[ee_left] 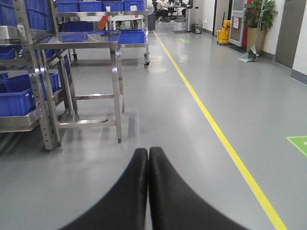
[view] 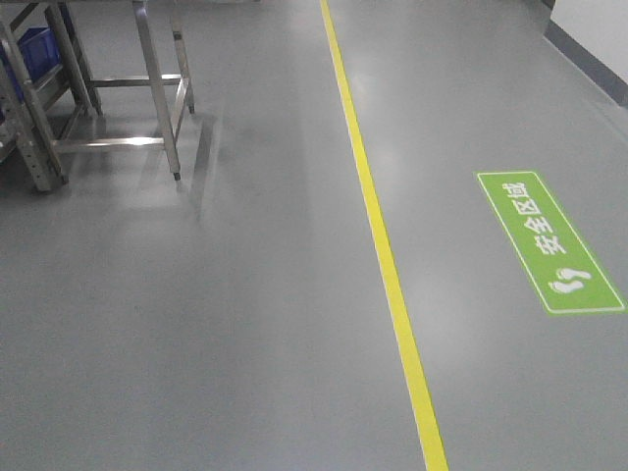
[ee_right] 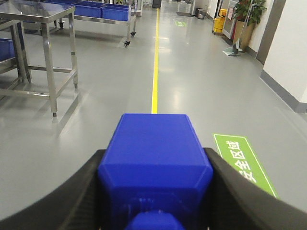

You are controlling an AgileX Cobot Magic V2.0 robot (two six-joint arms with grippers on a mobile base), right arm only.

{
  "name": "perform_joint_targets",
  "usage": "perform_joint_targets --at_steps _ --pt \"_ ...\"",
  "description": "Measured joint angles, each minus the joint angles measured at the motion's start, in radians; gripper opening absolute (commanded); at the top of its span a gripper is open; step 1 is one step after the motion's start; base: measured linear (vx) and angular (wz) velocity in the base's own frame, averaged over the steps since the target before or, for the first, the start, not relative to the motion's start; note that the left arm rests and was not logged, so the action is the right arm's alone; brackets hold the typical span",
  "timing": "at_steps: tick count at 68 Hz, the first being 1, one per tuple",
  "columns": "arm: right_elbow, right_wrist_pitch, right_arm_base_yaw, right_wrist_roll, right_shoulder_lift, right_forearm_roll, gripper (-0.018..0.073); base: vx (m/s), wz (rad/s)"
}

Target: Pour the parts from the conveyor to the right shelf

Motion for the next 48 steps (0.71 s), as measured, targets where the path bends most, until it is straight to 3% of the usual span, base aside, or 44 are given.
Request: perform_joint_targets --at_steps 48 --pt "0.001 0.001 0.0 0.0 0.0 0.0 -0.0006 0.69 0.02"
